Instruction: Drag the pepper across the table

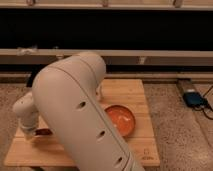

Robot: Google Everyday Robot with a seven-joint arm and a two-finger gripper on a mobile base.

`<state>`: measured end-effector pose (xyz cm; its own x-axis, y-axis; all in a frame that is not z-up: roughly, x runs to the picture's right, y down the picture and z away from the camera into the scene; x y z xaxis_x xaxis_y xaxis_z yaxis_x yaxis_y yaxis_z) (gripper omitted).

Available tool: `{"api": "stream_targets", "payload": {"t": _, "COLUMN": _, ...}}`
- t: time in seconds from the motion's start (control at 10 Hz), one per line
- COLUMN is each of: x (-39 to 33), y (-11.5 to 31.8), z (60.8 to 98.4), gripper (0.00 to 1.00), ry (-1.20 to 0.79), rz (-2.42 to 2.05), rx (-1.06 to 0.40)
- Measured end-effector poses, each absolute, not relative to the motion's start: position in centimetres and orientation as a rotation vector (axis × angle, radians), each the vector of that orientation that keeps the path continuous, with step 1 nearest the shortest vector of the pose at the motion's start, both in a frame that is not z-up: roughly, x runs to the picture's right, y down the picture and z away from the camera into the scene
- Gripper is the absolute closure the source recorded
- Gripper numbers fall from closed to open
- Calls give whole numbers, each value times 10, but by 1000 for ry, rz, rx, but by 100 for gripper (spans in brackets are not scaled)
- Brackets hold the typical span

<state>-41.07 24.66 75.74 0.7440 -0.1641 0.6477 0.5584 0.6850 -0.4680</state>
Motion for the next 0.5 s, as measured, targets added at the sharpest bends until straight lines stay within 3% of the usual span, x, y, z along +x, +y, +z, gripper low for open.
{"api": "stream_targets", "payload": {"t": 0.2, "x": -411, "y": 245, "z": 754, "gripper": 25, "ry": -633, "rz": -433, "rx": -714}}
{"api": "stream_targets", "payload": {"t": 0.5, "x": -409, "y": 243, "z": 748, "gripper": 20, "ry": -667, "rz": -435, "rx": -716}}
